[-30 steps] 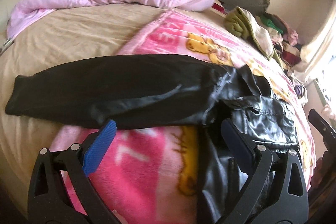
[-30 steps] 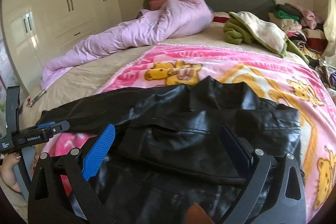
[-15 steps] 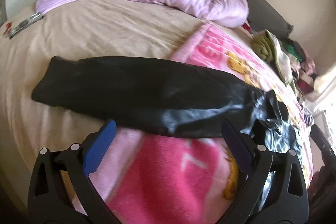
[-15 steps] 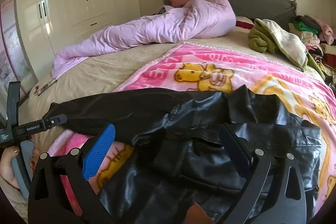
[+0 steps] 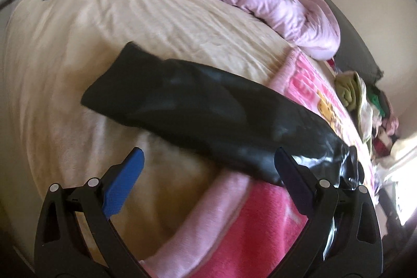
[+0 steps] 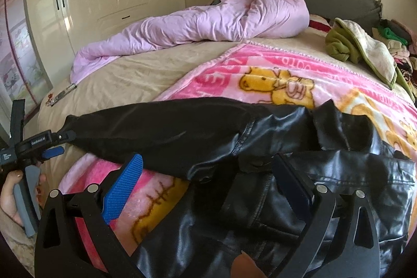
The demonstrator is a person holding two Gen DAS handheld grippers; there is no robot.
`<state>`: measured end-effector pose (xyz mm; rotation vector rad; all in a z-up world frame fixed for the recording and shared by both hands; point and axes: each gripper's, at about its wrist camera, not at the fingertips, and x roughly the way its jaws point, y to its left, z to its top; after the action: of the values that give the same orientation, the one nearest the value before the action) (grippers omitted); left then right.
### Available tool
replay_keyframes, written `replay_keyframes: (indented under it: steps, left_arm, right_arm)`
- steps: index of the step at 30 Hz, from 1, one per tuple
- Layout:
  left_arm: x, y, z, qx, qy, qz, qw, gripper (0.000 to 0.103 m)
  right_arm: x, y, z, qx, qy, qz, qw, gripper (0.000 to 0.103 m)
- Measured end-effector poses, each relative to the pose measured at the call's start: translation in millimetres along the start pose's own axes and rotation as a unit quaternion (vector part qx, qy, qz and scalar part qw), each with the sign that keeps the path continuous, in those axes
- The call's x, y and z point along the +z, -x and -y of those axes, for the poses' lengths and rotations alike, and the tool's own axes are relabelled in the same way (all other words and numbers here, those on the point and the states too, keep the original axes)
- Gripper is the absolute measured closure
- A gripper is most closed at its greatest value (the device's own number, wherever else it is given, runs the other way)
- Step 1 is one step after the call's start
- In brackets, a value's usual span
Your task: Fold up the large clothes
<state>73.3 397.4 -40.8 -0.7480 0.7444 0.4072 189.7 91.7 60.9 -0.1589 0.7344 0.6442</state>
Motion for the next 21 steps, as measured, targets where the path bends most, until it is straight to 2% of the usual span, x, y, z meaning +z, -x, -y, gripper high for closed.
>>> replay_keyframes:
  steps: [7,9,13,15,16,17,21]
  left_arm:
    - [7.0,-16.8,-37.7,-0.022,0.089,0.000,0.9958,0.010]
    - [9.5,-20.6,-43.6,-0.030,0.104,0.006,0.9941,0.010]
    - [18.5,-24.0,-44.2,-0.020,0.113,0.028,0.9930,0.013]
    - [22.4,-23.8,-42.1,-0.012,0.109,0.037,0.9933,0.043]
    - [25.1,-23.2,-40.3,0.000,0.105,0.041,0.9936,0.049]
    - [27.8,-22.8,-39.5,0.004,0.102,0.045,0.9938,0.059]
    - [35.3,-8.0,-31.9,0.001,0.075,0.072,0.9946,0.087]
  right_arm:
    - [-7.0,-13.9,-6.4,0.007,0.006,-0.018,1.000,0.004]
    - [-9.1,-15.8,-7.4,0.008,0.005,-0.020,1.000,0.004]
    - [-13.2,-16.0,-3.7,0.010,-0.004,-0.025,1.000,0.004]
    - [-14.8,-14.5,-1.2,0.009,-0.009,-0.026,1.000,0.004]
    - [-15.6,-13.8,0.2,0.009,-0.011,-0.026,1.000,0.004]
    - [-16.9,-12.2,2.7,0.009,-0.015,-0.027,0.999,0.004]
    - [-22.2,-6.4,9.9,0.005,-0.024,-0.027,0.999,0.004]
